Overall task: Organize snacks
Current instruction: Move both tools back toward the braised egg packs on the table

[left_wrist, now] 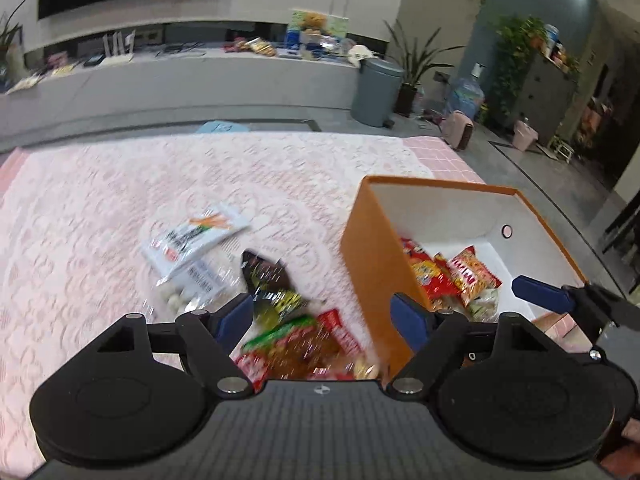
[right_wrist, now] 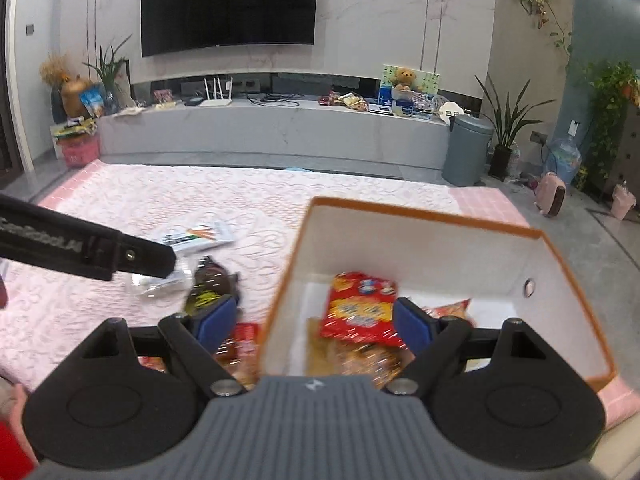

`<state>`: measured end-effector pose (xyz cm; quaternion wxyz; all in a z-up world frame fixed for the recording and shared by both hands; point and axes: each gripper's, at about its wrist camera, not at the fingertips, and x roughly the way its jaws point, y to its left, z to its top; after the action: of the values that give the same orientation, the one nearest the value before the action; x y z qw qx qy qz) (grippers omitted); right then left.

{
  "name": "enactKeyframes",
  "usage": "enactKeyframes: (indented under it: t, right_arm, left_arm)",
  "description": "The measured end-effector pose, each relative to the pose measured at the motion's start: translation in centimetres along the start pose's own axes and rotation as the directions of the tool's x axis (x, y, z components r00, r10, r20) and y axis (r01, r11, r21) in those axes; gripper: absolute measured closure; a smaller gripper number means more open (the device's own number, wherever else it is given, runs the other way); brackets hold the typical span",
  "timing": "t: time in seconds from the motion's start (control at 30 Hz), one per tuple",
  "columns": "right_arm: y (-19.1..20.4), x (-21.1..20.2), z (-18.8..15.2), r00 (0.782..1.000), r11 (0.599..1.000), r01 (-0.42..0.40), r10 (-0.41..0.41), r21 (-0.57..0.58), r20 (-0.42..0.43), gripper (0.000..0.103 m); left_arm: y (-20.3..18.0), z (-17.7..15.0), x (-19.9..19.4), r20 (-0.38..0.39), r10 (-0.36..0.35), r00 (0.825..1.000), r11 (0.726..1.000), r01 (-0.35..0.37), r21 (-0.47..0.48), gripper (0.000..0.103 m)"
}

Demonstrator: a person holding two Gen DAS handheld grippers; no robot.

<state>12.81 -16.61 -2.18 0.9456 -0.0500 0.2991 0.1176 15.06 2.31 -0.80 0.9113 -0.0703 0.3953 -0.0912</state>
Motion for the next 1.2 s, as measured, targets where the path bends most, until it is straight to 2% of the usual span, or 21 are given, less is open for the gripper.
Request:
enactKeyframes:
  t: [0.13,0.33,0.47,0.53,0.67,0.7,0.8,1.1,1.2]
  right_arm:
    - [2.0,-0.6,-1.4,1.0,1.0,-0.009,0.009,-0.02,0.023,0.02]
    - [3.0,-0.4,-3.1,0.998,0.997,-0.058,0.058,0.052,0.003,0.019]
    - [4.9,-0.5,-3.9,0.999,0.999,-0.041,0.041,-0.018,0.022,0.02]
    - [5.4,-0.7,-4.2,0.997,0.998,-0.063,0.064,-0.022,0.031,0.023]
    - [6.7,-0.4,-5.4,0.996,0.994,-0.09,0.09,-0.062,0.004,0.039]
    - [7.1,-0.1,-5.7,0.996,0.993,-0.087,0.086,-0.073,-0.017,0.044]
    - [7.6,1.0,-6.4,0.997,0.994,-0.044,0.038,-0.103,-0.064,0.047]
    - [8.3,2.2,-6.5,0.995,0.992,-0.035,0.022,-0.125,-0.1,0.047]
    - [7.7,3.0,-6.2,0.992,0.997,-0.01,-0.001,-0.081,-0.129,0.048]
  left_arm:
    - [1.6,-1.5,-0.6,-0.019,-0.027,0.999,0.997,0.025,-0.073,0.013]
    - [3.0,-3.4,-0.9,-0.041,-0.032,0.999,0.991,0.027,-0.128,0.013]
    - [4.1,-4.8,-0.7,-0.058,-0.026,0.998,0.987,0.016,-0.159,0.013]
    - [4.8,-5.4,-0.6,-0.064,-0.029,0.998,0.983,0.017,-0.185,0.013]
    - [5.8,-6.6,-0.1,-0.092,-0.036,0.995,0.975,0.014,-0.221,0.015]
    - [5.9,-6.8,0.1,-0.103,-0.041,0.994,0.974,0.016,-0.227,0.016]
    - [6.2,-7.4,1.0,-0.122,-0.075,0.99,0.968,0.043,-0.246,0.017]
    - [6.4,-7.0,2.8,-0.13,-0.061,0.99,0.979,0.034,-0.201,0.017]
    - [6.7,-6.9,3.1,-0.133,-0.058,0.989,0.978,0.03,-0.207,0.017]
